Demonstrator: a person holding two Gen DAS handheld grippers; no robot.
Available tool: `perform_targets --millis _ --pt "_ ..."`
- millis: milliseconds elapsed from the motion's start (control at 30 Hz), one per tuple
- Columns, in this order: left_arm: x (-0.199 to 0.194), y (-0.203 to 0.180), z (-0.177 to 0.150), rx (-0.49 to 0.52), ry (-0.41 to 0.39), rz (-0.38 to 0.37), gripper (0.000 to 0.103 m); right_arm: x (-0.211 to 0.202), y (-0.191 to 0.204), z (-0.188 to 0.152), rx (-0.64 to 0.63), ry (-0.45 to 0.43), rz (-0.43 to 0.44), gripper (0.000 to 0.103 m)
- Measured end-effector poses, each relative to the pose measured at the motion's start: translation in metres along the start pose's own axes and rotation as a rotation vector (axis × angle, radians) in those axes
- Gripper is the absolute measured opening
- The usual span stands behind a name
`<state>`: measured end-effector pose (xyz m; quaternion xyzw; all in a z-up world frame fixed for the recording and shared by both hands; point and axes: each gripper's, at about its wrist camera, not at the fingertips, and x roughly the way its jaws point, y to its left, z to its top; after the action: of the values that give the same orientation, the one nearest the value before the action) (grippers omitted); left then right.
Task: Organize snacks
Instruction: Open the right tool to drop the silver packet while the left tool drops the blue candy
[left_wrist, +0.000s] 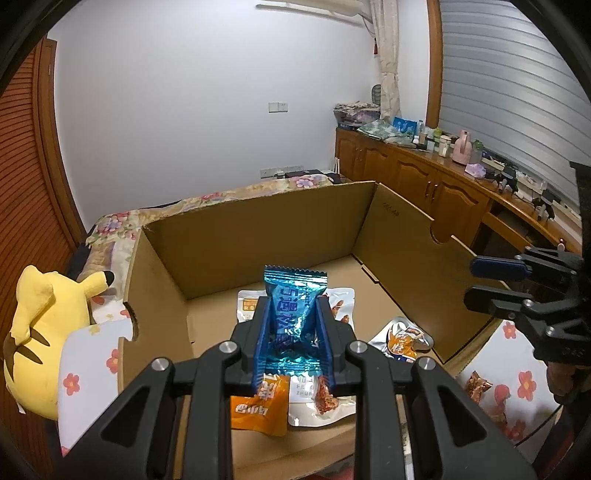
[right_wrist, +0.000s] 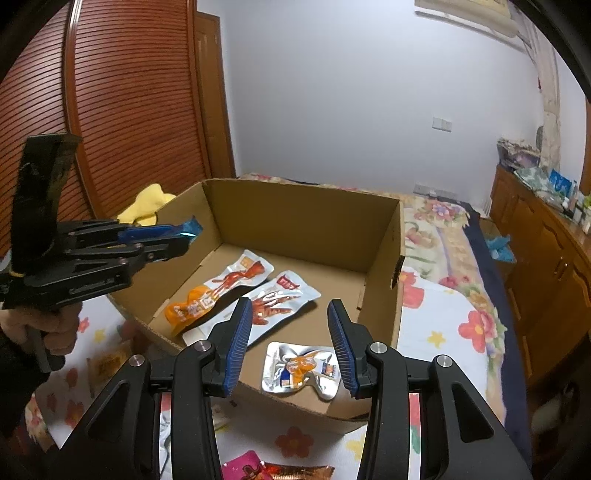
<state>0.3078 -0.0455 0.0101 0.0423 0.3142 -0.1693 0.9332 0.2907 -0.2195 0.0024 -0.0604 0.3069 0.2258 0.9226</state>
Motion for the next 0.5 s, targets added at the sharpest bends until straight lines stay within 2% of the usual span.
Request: perform_targets --millis 100,233,500 --pt "0.000 -0.001 0.001 0.004 0.004 0.004 0.024 -0.002 0.000 -0.001 0.000 -0.002 0.002 0.043" --pt "-0.006 -0.002 0.001 -0.001 -0.003 -0.001 0.033 -0.006 -0.002 -0.003 0.009 -0.003 -0.001 0.045" --pt "-0.043 -0.010 -0.015 0.011 -0.028 -0.018 0.039 -0.035 -0.001 -0.017 0.032 -0.016 -0.011 0.050"
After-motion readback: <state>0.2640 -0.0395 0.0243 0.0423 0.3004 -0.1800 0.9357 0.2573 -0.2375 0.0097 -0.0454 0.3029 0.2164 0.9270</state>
